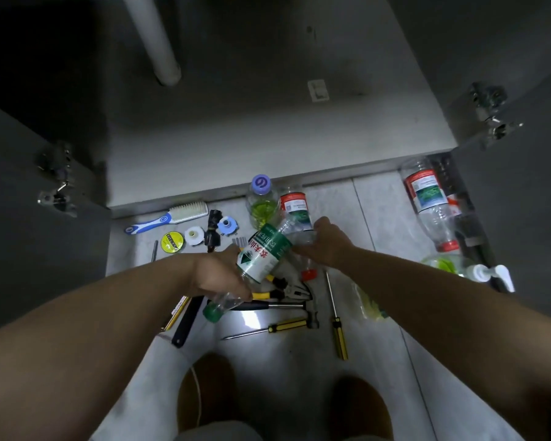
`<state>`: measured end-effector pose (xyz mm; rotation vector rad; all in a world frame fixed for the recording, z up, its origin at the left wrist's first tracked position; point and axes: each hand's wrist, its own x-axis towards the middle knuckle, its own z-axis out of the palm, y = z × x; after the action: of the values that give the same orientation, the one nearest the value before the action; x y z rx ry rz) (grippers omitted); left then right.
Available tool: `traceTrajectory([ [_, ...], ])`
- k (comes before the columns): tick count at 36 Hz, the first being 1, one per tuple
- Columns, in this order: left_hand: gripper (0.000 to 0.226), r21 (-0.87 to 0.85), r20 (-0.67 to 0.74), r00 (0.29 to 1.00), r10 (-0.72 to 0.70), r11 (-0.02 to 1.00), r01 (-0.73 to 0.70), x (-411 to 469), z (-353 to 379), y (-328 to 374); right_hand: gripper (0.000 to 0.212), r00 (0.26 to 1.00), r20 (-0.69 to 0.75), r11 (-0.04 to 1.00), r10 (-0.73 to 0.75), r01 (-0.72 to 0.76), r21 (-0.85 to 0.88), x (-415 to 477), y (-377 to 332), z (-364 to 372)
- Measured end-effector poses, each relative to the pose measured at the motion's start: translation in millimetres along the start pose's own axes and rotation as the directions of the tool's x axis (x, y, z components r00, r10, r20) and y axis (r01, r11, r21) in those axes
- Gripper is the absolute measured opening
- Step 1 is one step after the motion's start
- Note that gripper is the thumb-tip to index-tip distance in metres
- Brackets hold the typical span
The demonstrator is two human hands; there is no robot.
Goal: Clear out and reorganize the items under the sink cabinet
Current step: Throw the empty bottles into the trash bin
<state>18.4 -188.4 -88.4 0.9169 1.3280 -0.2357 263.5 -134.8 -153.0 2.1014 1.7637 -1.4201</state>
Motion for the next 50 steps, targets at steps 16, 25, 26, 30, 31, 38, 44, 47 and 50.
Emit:
traceTrajectory([
  [16,0.050,0.015,0.094,0.993,0.078,0.997,-0.080,-31,10,60,0.078,0.980,-0.120,0.962,0.157,-0.124,0.242,-40,-3,-38],
  [25,0.043,0.065,0.077,0.979,0.189,0.979,-0.194,-92,48,152,0.078,0.936,-0.232,0.887,0.266,-0.143,0.438,-174,8,-124],
  [26,0.048,0.082,0.079,0.973,0.217,0.971,-0.223,-102,59,161,0.075,0.929,-0.257,0.884,0.265,-0.127,0.451,-194,10,-132],
  [30,0.050,0.117,0.074,0.937,0.340,0.931,-0.347,-135,111,188,0.029,0.900,-0.359,0.863,0.248,-0.036,0.505,-274,26,-156],
  [31,0.045,0.126,0.074,0.929,0.364,0.920,-0.370,-142,125,193,0.023,0.895,-0.367,0.852,0.251,-0.025,0.523,-293,32,-161],
  [38,0.038,0.228,0.089,0.891,0.446,0.861,-0.454,-189,220,214,0.040,0.915,-0.217,0.818,0.340,-0.174,0.549,-431,90,-186],
  [44,0.038,0.275,0.182,0.861,0.475,0.816,-0.509,-217,295,227,0.027,0.911,-0.245,0.851,0.333,-0.178,0.494,-545,150,-191],
  [47,0.038,0.318,0.229,0.855,0.466,0.794,-0.518,-225,332,230,0.027,0.922,-0.167,0.846,0.349,-0.234,0.478,-594,184,-190],
  [50,0.041,0.369,0.232,0.862,0.451,0.779,-0.507,-229,369,229,0.027,0.920,-0.141,0.864,0.366,-0.280,0.419,-634,211,-187],
])
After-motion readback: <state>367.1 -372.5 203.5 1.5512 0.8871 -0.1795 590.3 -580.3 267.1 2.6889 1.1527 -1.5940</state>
